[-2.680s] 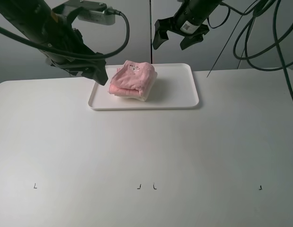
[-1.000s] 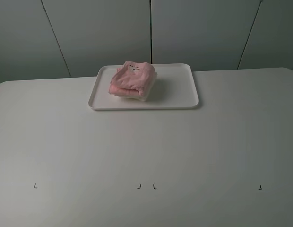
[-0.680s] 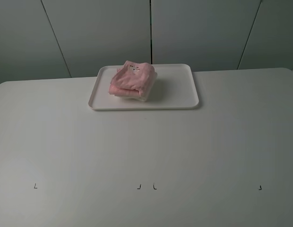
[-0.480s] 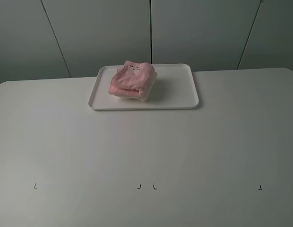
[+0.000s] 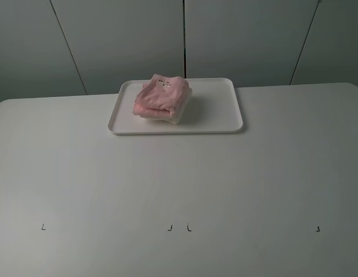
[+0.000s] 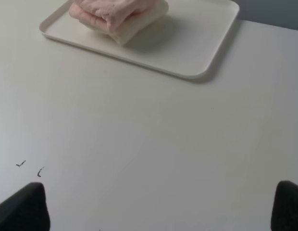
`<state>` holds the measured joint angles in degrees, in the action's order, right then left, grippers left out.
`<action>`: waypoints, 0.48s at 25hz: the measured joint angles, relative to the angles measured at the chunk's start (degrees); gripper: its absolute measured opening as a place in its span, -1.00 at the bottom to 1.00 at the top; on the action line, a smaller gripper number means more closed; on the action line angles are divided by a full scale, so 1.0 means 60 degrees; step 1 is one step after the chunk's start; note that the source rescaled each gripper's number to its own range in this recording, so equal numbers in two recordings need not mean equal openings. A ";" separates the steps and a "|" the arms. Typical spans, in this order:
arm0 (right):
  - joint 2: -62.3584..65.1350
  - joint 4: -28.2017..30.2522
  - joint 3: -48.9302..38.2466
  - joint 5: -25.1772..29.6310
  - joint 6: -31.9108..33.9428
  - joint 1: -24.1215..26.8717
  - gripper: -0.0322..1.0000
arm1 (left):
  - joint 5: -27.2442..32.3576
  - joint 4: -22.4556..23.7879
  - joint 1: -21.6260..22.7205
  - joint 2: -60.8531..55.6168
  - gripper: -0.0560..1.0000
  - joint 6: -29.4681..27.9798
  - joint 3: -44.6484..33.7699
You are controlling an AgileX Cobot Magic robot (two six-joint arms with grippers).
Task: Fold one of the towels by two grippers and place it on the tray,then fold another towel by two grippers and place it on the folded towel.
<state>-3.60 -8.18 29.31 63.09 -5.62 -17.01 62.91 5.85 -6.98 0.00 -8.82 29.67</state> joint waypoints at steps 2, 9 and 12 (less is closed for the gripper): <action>0.0017 0.0000 0.0000 0.0000 0.0000 0.0000 1.00 | -0.0022 0.0000 0.0000 0.0000 1.00 0.0000 -0.0005; 0.0017 0.0000 0.0000 0.0000 -0.0022 0.0000 1.00 | -0.0022 0.0000 0.0000 0.0000 1.00 0.0000 -0.0005; 0.0053 0.0039 0.0000 0.0000 -0.0118 0.0000 1.00 | -0.0037 0.0000 0.0000 0.0000 1.00 0.0000 -0.0005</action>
<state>-3.27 -7.95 29.31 63.09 -6.32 -17.01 62.69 5.85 -6.98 0.00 -8.82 29.64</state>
